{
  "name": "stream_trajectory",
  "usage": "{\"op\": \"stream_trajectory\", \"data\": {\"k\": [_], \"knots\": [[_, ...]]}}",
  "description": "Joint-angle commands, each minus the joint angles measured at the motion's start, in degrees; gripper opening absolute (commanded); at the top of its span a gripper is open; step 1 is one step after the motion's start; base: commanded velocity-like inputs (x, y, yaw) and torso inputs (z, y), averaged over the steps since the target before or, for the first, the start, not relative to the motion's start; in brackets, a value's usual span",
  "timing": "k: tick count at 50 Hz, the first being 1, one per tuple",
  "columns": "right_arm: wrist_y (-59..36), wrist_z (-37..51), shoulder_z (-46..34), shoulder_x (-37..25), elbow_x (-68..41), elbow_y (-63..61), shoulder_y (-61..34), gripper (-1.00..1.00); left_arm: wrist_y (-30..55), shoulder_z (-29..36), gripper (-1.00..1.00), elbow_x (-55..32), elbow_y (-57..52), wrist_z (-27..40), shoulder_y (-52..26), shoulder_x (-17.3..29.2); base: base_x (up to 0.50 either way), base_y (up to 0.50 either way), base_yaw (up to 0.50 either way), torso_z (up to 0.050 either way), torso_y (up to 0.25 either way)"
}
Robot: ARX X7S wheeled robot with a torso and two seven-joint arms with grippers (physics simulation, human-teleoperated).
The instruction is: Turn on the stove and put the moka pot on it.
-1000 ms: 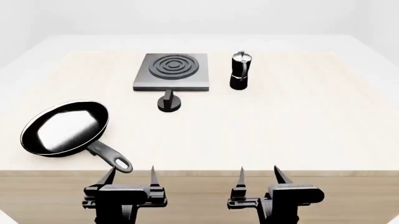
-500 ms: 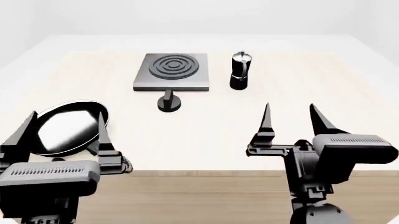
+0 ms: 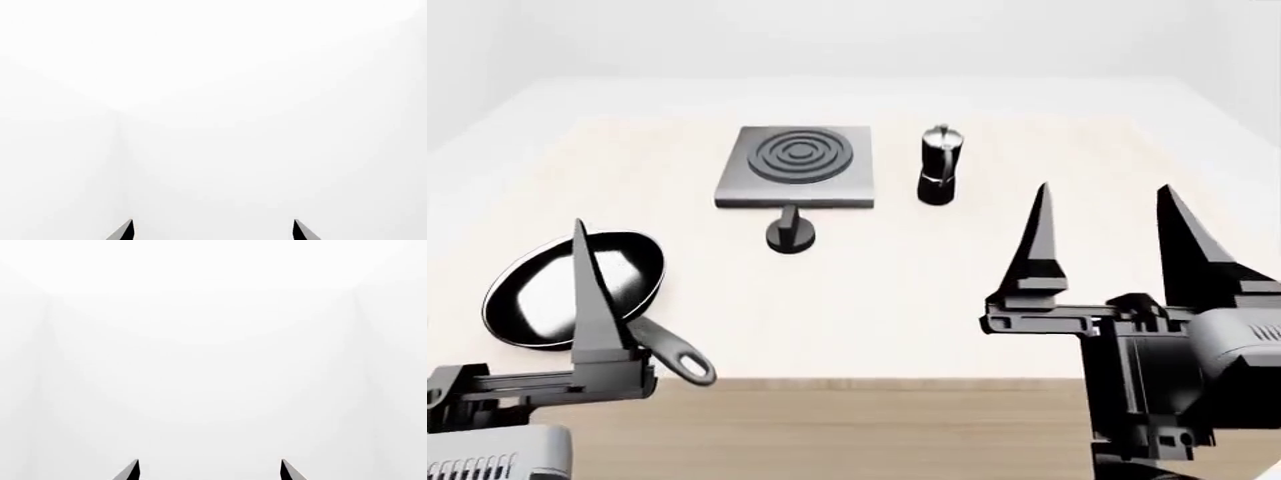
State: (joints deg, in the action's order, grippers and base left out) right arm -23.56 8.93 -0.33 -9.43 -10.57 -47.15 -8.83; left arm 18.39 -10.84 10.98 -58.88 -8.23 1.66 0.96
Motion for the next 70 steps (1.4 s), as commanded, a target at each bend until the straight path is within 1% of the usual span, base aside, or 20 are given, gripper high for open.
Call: {"op": "stream_trajectory", "data": {"k": [1, 5, 7, 8, 9, 12, 14, 17, 22, 24, 28, 36, 51, 55, 57, 61, 63, 65, 67, 70], "knots": [[-1.4, 0.9, 0.0, -0.6, -1.3, -2.9, -0.1, 1.00, -1.3, -1.0, 1.00, -0.1, -1.1, -1.2, 0.9, -0.9, 0.00, 0.00, 0.00, 0.050, 0.080], [1.8, 0.6, -1.0, -0.4, -0.4, -0.9, 1.6, 1.00, -1.7, -1.2, 1.00, -1.0, -1.1, -0.8, 1.5, -0.9, 0.00, 0.00, 0.00, 0.050, 0.079], [1.7, 0.8, -0.8, -0.5, -0.8, -1.1, 1.5, 1.00, -1.5, -1.0, 1.00, -0.8, -1.1, -0.9, 1.5, -0.9, 0.00, 0.00, 0.00, 0.050, 0.079], [-1.3, 1.3, -0.6, -0.7, -1.5, -2.7, 0.1, 1.00, -1.5, -1.1, 1.00, -0.9, -1.1, -0.9, 1.4, -0.9, 0.00, 0.00, 0.00, 0.050, 0.078], [0.3, 1.1, -0.6, -0.6, -1.3, -2.0, 0.8, 1.00, -1.5, -1.1, 1.00, -1.1, -1.1, -1.0, 1.4, -0.9, 0.00, 0.00, 0.00, 0.050, 0.080], [-0.9, 1.4, -0.6, -0.9, -1.6, -2.5, 0.2, 1.00, -1.2, -1.2, 1.00, -1.1, -1.1, -1.1, 1.3, -0.9, 0.00, 0.00, 0.00, 0.050, 0.079], [1.3, 1.2, -0.8, -0.9, -1.1, -1.5, 1.4, 1.00, -0.9, -1.2, 1.00, -1.3, -1.1, -1.2, 0.8, -0.9, 0.00, 0.00, 0.00, 0.050, 0.079], [-0.1, 1.6, -0.6, -1.1, -1.7, -2.1, 0.5, 1.00, -0.8, -0.9, 1.00, -1.1, -1.1, -1.2, 0.7, -0.9, 0.00, 0.00, 0.00, 0.050, 0.081], [2.0, 1.6, -1.1, -1.1, -1.1, -0.9, 1.5, 1.00, -1.1, -1.0, 1.00, -1.0, -1.1, -1.1, 1.0, -0.9, 0.00, 0.00, 0.00, 0.050, 0.080], [-0.6, 2.1, -0.9, -1.4, -1.9, -2.3, 0.1, 1.00, -1.2, -1.3, 1.00, -1.2, -1.1, -1.0, 1.3, -0.9, 0.00, 0.00, 0.00, 0.050, 0.078], [2.8, 2.0, -1.8, -1.4, -0.4, -0.8, 1.7, 1.00, -2.2, -1.1, 1.00, -0.3, -1.1, -0.2, 2.0, -0.9, 0.00, 0.00, 0.00, 0.044, 0.066], [4.1, 2.3, -2.6, -1.9, 0.5, -0.3, 1.9, 1.00, -3.1, -1.3, 1.00, -0.9, -1.1, -0.3, 2.7, -0.9, 0.00, 0.00, 0.00, 0.000, 0.000], [3.8, 3.0, -2.8, -2.6, -0.5, -0.5, 1.7, 1.00, -2.8, -1.3, 1.00, -0.9, -1.1, -0.6, 2.5, -0.9, 0.00, 0.25, 0.00, 0.000, 0.000], [2.0, 3.6, -2.8, -3.0, -1.4, -1.1, 0.8, 1.00, -2.7, -1.1, 1.00, -0.7, -1.1, -0.5, 2.6, -0.9, 0.00, 0.25, 0.00, 0.000, 0.000], [4.3, 3.3, -3.1, -3.0, -0.9, 0.1, 1.9, 1.00, -2.7, -1.1, 1.00, -0.8, -1.1, -0.5, 2.6, -0.9, 0.00, 0.24, 0.00, 0.000, 0.000], [4.5, 3.6, -3.2, -3.3, -1.1, 0.1, 1.9, 1.00, -2.7, -1.2, 1.00, -0.6, -1.1, -0.7, 2.6, -0.9, 0.00, 0.23, 0.00, 0.000, 0.000], [1.5, 4.2, -3.0, -3.4, -2.1, -1.1, 0.3, 1.00, -2.6, -1.2, 1.00, -0.8, -1.1, -0.7, 2.5, -0.9, 0.00, 0.21, 0.00, 0.000, 0.000], [1.6, 4.3, -3.2, -3.5, -2.2, -0.8, 0.3, 1.00, -2.5, -1.2, 1.00, -0.7, -1.1, -0.6, 2.5, -0.9, 0.00, 0.16, 0.00, 0.000, 0.000], [4.8, 4.0, -3.9, -3.5, -1.2, 1.0, 1.9, 1.00, -2.4, -1.0, 1.00, -0.6, -1.1, -0.7, 2.5, -0.9, 0.00, 0.03, 0.00, 0.000, 0.000], [4.7, 4.0, -3.7, -3.6, -2.1, 1.3, 1.9, 1.00, -2.4, -1.3, 1.00, -0.9, -1.1, -0.8, 2.5, -0.9, 0.00, 0.00, 0.00, 0.000, 0.000]]}}
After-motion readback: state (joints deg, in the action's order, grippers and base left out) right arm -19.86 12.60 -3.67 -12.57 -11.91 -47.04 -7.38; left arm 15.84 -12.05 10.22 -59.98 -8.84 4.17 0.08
